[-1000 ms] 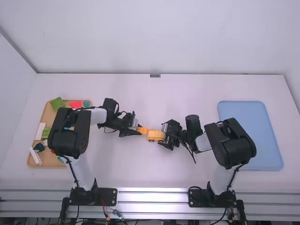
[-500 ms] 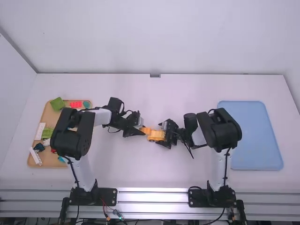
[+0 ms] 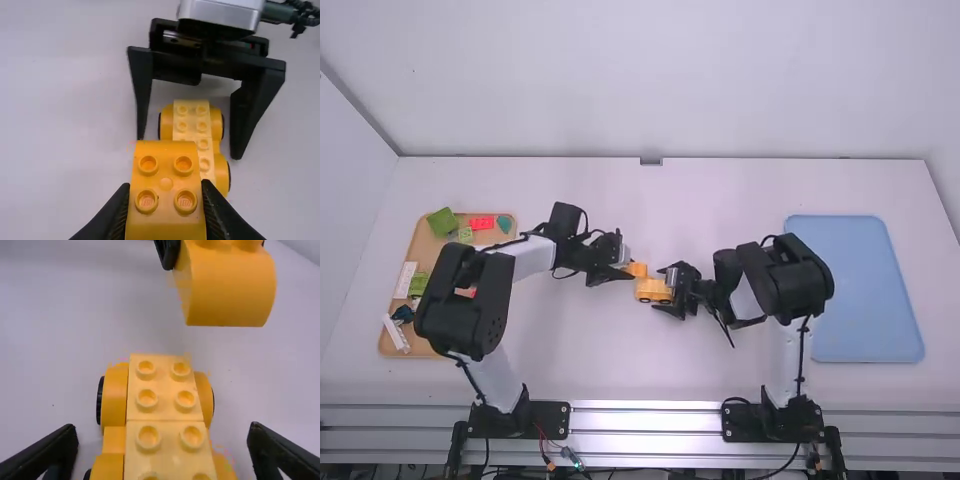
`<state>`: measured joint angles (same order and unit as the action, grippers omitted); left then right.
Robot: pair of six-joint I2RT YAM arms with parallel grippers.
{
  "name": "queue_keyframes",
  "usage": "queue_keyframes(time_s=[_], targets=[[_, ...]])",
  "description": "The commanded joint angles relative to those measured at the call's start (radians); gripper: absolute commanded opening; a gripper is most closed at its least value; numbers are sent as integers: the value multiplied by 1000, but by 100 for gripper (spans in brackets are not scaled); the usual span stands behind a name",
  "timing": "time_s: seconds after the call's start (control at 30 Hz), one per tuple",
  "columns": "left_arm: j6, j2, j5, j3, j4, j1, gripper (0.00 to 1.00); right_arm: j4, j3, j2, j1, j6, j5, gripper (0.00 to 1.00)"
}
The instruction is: Assemble lego blocks to make yellow taxi
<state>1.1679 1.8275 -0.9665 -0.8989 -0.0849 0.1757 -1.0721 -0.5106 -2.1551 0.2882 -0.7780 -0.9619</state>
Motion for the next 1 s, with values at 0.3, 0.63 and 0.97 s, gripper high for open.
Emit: queue_keyframes(time_s=[0.3, 0.63, 0.97], targets=[[-303, -18, -75, 166, 329, 12, 2, 6, 7, -16, 4, 22, -2, 70], [-246, 0, -148, 161, 333, 22, 2, 21, 4, -16, 0, 22, -2, 51], [-212, 50, -172, 137, 324, 28, 2, 239, -93, -16, 8, 11, 0, 40]])
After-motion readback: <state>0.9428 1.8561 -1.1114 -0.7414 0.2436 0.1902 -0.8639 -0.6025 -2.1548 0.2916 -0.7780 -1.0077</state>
